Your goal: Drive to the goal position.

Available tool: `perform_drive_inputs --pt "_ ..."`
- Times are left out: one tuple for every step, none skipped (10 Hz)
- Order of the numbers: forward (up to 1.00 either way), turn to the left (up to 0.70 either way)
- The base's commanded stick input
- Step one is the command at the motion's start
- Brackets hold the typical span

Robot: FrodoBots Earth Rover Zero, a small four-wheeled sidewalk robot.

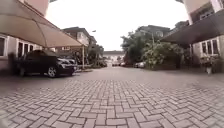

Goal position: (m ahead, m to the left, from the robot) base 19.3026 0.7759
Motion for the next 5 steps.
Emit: perform_drive_inputs --pt "0.70 0.00" --pt "0.70 0.00" --pt "0.70 0.00" --pt "0.70 0.00" --pt "0.70 0.00"
